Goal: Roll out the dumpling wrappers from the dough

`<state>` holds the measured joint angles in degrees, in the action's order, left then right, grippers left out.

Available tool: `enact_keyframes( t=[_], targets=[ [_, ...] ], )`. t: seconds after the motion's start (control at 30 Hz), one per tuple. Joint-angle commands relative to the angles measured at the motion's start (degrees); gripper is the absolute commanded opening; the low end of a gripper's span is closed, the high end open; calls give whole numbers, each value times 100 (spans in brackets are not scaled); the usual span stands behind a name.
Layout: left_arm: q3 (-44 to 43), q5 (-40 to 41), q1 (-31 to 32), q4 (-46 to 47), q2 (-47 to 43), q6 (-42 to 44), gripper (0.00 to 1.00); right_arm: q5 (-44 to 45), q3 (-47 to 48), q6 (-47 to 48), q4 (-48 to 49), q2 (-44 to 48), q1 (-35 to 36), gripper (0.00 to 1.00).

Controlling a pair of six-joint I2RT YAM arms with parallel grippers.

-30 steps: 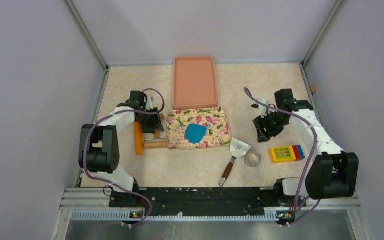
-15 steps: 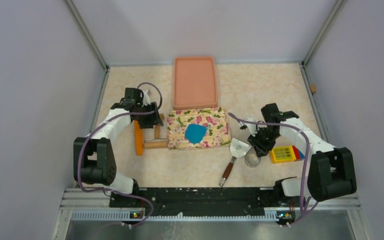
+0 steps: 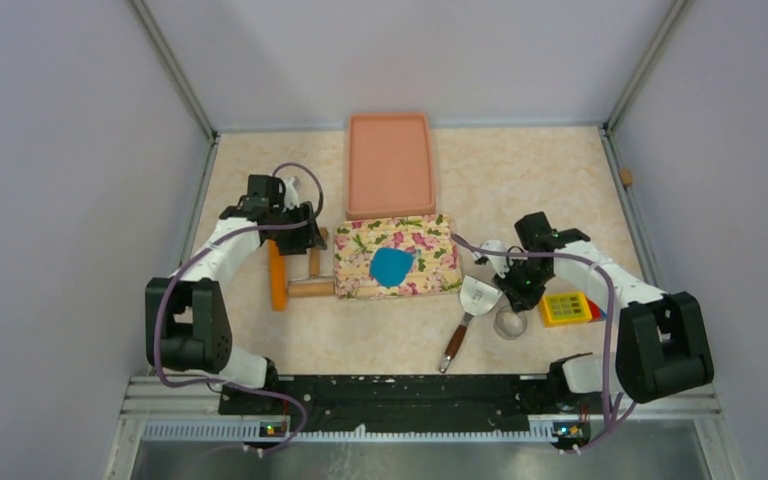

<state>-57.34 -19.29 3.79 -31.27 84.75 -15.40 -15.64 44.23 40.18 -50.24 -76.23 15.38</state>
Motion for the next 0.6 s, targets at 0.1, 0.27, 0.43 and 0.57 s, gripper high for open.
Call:
enact_keyframes(
  t=[0.1, 0.27, 0.43, 0.57],
  targets=[
    [-137, -192, -36, 50, -344, -64, 56, 93, 790, -88, -651, 369, 67, 0],
    [3, -729, -20, 263, -529, -149, 55, 17, 1864, -986, -908, 327, 117, 0],
    [-54, -1028, 201, 678, -677, -371, 54, -92, 2761, -2733, -57, -316, 464, 0],
    [-344, -1181, 608, 1013, -652, -271, 48, 108, 3295, -3648, 629, -950, 887, 0]
  ],
)
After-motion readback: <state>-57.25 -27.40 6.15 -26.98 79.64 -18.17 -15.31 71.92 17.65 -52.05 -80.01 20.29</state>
